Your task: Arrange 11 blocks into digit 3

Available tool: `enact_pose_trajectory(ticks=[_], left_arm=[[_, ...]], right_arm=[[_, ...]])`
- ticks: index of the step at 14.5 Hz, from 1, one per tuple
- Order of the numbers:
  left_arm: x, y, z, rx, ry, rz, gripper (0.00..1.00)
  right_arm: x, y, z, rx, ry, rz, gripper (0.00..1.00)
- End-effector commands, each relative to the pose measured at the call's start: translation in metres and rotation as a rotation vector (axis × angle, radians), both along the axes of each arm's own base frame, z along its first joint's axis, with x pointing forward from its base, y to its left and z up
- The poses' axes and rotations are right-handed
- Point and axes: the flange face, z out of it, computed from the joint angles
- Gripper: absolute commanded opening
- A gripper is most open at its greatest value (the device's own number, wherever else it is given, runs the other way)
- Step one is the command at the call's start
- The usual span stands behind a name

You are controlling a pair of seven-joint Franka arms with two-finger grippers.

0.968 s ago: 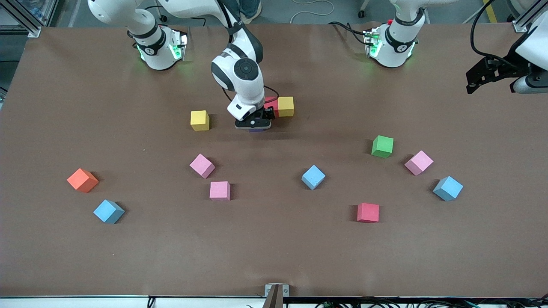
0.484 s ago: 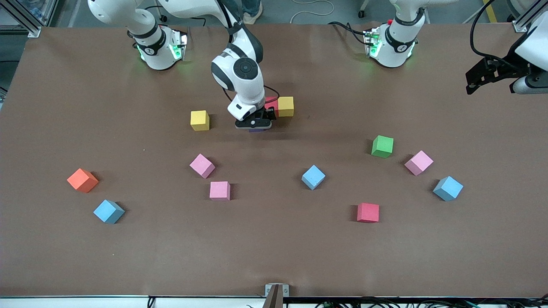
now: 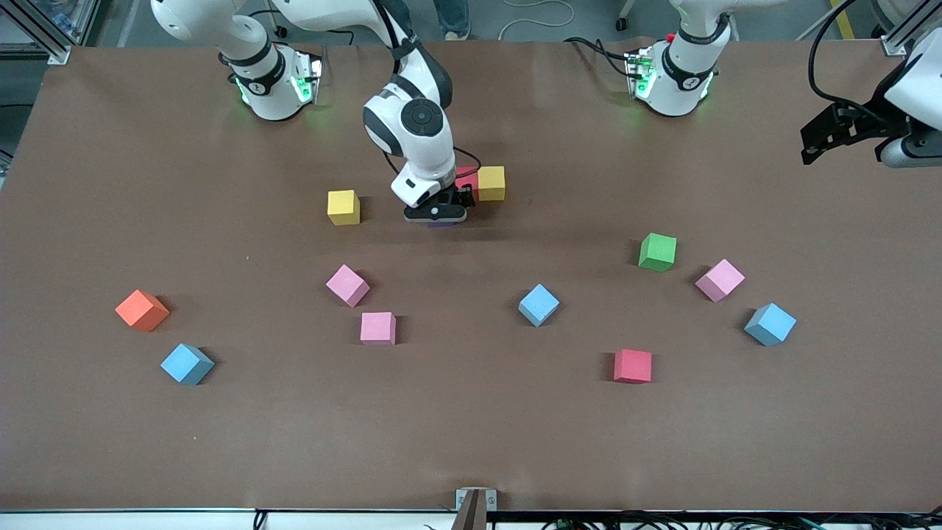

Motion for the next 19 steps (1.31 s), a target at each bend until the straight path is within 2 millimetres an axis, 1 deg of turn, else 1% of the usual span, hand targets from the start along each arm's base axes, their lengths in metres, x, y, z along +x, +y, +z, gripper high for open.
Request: enact_pose_trajectory(ticks=[1, 5, 7, 10, 11, 13, 14, 16, 19], left_arm=[[-0.002, 0.0, -0.002, -0.017, 0.013, 0.013, 1.0], [-0.006, 0.0, 0.001, -0.016, 0.024, 0.014, 1.0], [-0.006, 0.0, -0.003, -0.013, 0.032, 0.014, 1.0], [-0.009, -0.001, -0.003, -0.012, 0.04, 0.012, 1.0], [-0.01, -0.002, -0.002, -0.012, 0.039, 0.01, 1.0], [-0.011, -0.003, -0.002, -0.01, 0.046, 0.008, 1.0], [-0.012, -0.003, -0.001, -0.01, 0.049, 0.008, 1.0], [-0.014, -0.003, 0.001, -0.01, 0.046, 0.008, 1.0], [-0.014, -0.003, 0.001, -0.009, 0.048, 0.008, 1.0]], right_arm=[[-0.003, 0.0, 0.002, 0.01, -0.001, -0.02, 1.0], [-0.003, 0.003, 0.005, 0.015, -0.005, -0.019, 1.0], [-0.002, 0.002, 0.005, 0.015, -0.005, -0.017, 1.0], [0.006, -0.002, 0.011, 0.008, -0.003, 0.026, 1.0], [0.011, -0.006, 0.013, 0.006, -0.003, 0.039, 1.0], [0.03, -0.018, 0.024, -0.018, 0.023, 0.058, 1.0], [0.042, -0.022, 0.035, -0.031, 0.043, 0.052, 1.0], [0.07, -0.039, 0.055, -0.056, 0.073, -0.002, 1.0], [0.125, -0.091, 0.076, -0.054, 0.021, -0.123, 1.0]])
